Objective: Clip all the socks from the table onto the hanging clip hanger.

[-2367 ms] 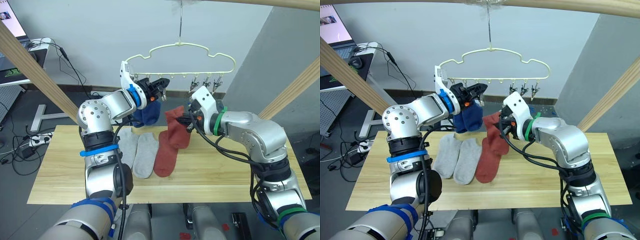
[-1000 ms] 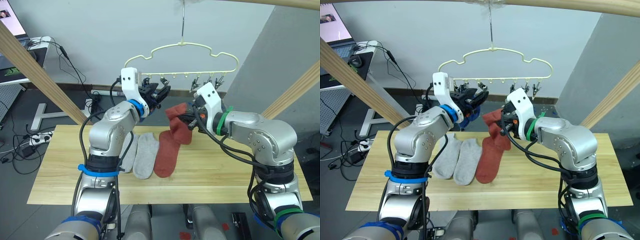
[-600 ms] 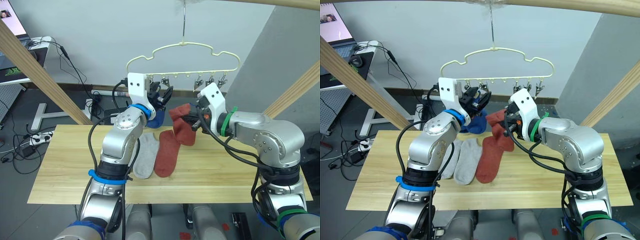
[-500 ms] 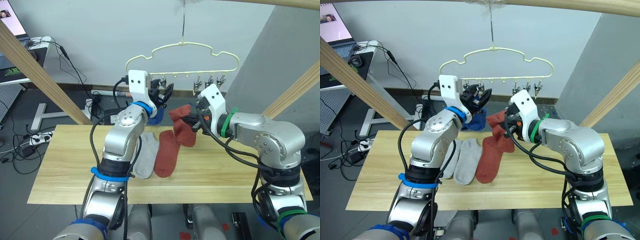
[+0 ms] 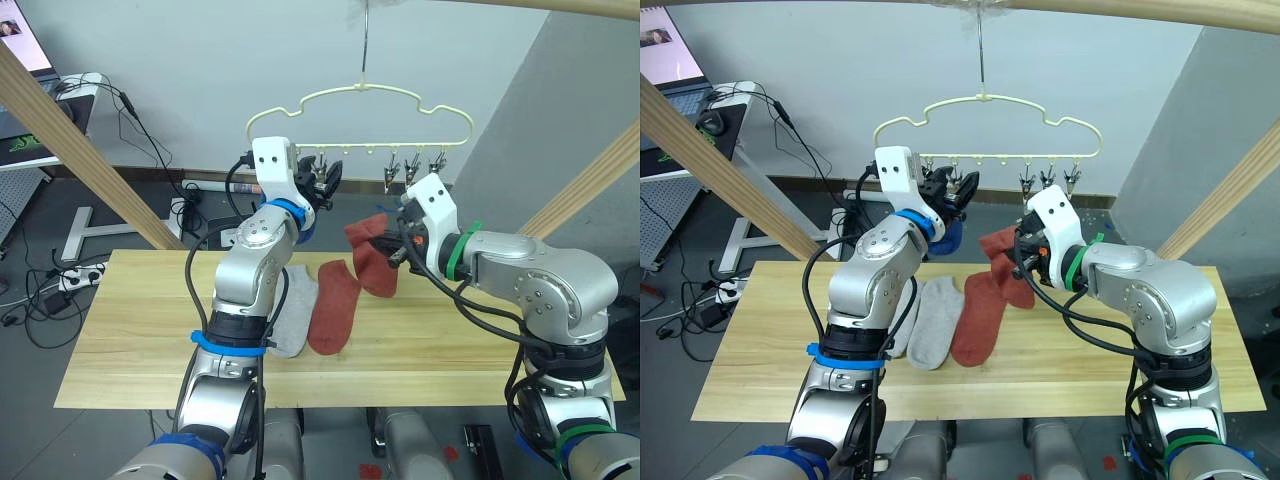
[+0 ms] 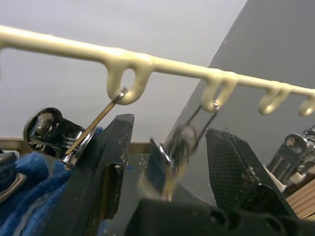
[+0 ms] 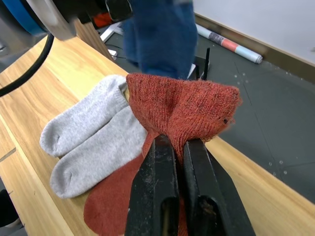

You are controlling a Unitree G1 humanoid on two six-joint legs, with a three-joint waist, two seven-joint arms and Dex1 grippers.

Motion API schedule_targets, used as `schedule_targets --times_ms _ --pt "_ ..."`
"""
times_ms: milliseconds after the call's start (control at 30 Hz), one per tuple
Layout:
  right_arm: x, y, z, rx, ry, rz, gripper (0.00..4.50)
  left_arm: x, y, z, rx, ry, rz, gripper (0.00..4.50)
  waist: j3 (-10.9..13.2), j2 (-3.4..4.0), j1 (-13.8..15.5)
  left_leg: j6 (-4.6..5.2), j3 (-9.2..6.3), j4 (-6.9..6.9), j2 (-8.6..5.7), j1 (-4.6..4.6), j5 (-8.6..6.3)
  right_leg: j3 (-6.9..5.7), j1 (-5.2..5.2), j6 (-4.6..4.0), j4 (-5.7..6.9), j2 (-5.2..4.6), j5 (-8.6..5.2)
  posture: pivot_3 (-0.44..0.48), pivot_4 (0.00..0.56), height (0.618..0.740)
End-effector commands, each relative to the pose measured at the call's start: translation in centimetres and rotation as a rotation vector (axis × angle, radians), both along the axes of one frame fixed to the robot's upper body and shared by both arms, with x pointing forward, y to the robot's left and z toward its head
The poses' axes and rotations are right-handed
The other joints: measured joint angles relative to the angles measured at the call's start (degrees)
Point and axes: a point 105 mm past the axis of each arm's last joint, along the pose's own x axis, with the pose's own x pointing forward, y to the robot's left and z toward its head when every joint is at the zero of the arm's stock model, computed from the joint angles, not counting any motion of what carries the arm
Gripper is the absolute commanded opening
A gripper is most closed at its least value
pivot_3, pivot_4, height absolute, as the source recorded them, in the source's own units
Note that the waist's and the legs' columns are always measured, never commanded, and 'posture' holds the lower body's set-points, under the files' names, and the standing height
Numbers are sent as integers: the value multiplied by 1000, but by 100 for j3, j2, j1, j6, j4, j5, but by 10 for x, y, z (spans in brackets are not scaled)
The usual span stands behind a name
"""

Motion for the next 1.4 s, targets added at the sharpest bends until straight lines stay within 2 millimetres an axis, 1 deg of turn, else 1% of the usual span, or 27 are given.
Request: schedule_targets --times_ms 33,133,300,633,833,1033,1400 --pt "-5 -1 11 25 -51 5 0 -2 -1 13 -32 -29 -5 2642 0 0 -2 0 0 0 0 0 0 0 0 0 0 0 0 -66 269 740" --pt "-6 -2 10 25 -47 0 0 -1 1 11 -42 -14 10 2642 0 0 -16 0 0 1 0 -1 0 0 0 0 0 0 0 -70 273 740" --pt "-6 -2 10 29 -44 -4 0 1 8 11 -108 21 21 2642 0 0 -44 0 0 1 0 -1 0 0 0 0 1 0 0 -67 276 740" --pt "-5 -1 9 36 -42 -12 0 0 -2 8 -115 37 -10 2642 0 0 -54 0 0 2 0 -1 0 0 0 0 1 0 0 -79 279 740" --pt "-5 -1 9 42 -43 -21 0 2 -11 14 -141 36 -30 2642 0 0 -66 0 -1 3 -1 -2 0 0 0 0 1 0 0 -85 279 740" --pt "-5 0 9 46 -43 -24 0 1 -12 16 -151 38 -39 2642 0 0 -112 0 -1 3 -1 -2 0 0 0 0 1 0 0 -85 282 740" --pt "-4 7 11 65 -51 -12 0 1 -4 17 -146 37 -25 2642 0 0 -120 0 -2 3 -1 -2 0 -1 0 0 2 1 0 -65 284 740"
